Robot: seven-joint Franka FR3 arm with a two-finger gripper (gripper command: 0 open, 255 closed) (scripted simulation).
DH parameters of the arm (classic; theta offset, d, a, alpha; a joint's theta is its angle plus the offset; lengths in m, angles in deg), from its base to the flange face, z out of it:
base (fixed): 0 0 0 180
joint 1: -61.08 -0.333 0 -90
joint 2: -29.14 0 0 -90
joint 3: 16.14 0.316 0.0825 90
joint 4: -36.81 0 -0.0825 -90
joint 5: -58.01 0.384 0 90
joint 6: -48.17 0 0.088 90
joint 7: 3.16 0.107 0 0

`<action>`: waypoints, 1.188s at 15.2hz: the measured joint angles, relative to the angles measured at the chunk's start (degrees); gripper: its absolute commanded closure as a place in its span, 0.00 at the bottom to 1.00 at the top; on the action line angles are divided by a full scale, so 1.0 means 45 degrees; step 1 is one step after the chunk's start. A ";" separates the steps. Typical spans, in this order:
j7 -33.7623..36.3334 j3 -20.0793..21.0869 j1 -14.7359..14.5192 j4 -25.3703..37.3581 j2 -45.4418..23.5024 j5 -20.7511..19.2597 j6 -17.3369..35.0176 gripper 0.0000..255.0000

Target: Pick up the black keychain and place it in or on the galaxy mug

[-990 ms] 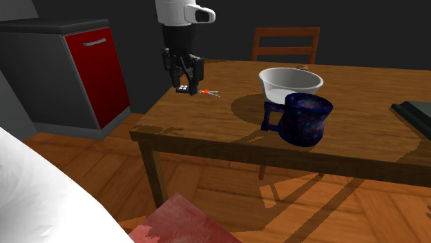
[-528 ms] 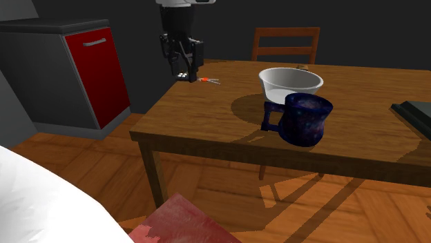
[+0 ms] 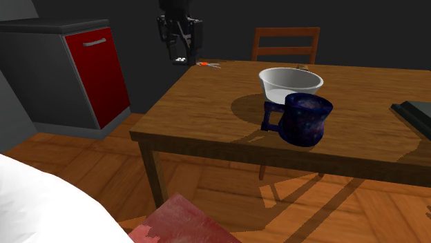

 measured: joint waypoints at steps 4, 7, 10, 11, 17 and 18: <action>-0.0464 -0.0374 0.0119 0.0167 0.0272 0.0060 -0.0448 1.00; -0.1497 -0.1126 0.0328 -0.0266 0.0853 0.0209 -0.0633 1.00; -0.2458 -0.1805 0.0641 -0.0522 0.1009 0.0108 -0.0620 1.00; -0.2829 -0.2072 0.0763 -0.0564 0.1072 0.0063 -0.0673 1.00; -0.4698 -0.3406 0.1440 -0.0737 0.1237 -0.0258 -0.0819 1.00; -0.4985 -0.3605 0.1562 -0.0709 0.1180 -0.0337 -0.0809 1.00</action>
